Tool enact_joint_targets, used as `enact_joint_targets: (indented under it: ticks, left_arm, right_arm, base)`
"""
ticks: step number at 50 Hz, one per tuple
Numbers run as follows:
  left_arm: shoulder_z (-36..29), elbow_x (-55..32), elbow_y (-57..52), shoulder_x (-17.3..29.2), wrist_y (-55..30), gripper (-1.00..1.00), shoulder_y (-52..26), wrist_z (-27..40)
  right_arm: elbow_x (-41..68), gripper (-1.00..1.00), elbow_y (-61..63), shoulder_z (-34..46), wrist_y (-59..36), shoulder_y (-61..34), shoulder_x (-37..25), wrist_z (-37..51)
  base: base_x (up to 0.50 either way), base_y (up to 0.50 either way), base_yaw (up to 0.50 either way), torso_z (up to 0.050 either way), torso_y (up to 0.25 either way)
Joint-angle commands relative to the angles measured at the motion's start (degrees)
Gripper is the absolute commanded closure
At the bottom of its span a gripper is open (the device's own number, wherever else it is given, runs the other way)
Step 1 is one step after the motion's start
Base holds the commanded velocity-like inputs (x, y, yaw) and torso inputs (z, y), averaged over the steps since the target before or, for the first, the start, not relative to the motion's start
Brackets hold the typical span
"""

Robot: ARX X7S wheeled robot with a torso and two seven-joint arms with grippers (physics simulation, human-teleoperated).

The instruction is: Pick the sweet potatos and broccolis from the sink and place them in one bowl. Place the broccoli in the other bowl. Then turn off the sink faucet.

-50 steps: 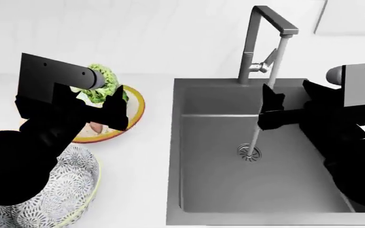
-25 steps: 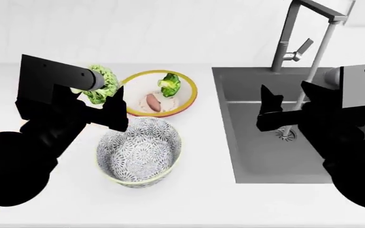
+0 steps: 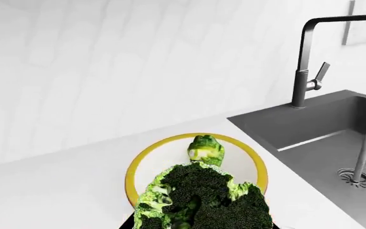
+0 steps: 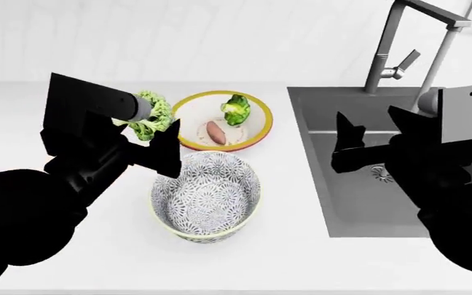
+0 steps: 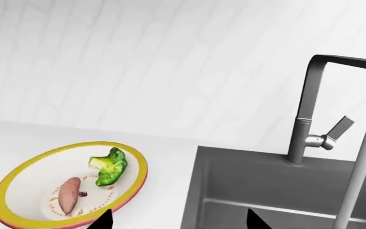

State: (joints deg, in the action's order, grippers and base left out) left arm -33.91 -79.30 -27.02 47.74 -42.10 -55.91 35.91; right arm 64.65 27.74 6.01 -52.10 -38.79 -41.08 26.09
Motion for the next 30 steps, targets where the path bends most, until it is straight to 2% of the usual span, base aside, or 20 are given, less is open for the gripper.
enact_joint_targets:
  ticks: [1,13,17,21,22,30]
  left_arm:
    - [-0.91,-7.51,1.53,-2.22,-1.42,1.00,-2.91,-4.02]
    - [-3.51,-9.88,6.04,-3.57,-4.92,1.00,-4.16,-5.79]
    - [-4.93,-17.56,11.15,-4.53,-11.34,1.00,-10.72,-4.70]
    - [-6.42,-21.02,12.20,-4.83,-15.65,1.00,-15.19,-2.59]
    - [-6.38,-24.07,12.47,-4.80,-16.08,1.00,-15.41,-2.06]
    - [-9.67,-24.02,14.91,-5.60,-20.44,1.00,-17.69,-1.69]
  right_arm:
    - [0.10,-1.00,-0.35,0.03,-0.67,-0.15,0.17,-0.50]
    - [-0.29,-1.00,-0.99,0.69,-0.37,0.30,0.46,-0.88]
    - [0.72,-1.00,-0.75,0.41,-1.18,-0.20,0.16,-0.12]
    - [1.32,-1.00,-0.73,0.00,-1.41,-0.44,-0.21,0.03]
    - [1.32,-1.00,-0.66,-0.05,-1.28,-0.30,-0.22,-0.06]
    - [1.58,-1.00,-0.74,-0.50,-0.87,1.04,-0.36,0.18]
  base:
    - [0.00,0.00,0.00,0.000,0.000]
    - [0.00,0.00,0.00,0.000,0.000]
    - [0.00,0.00,0.00,0.000,0.000]
    - [0.00,0.00,0.00,0.000,0.000]
    - [0.00,0.00,0.00,0.000,0.000]
    - [0.00,0.00,0.00,0.000,0.000]
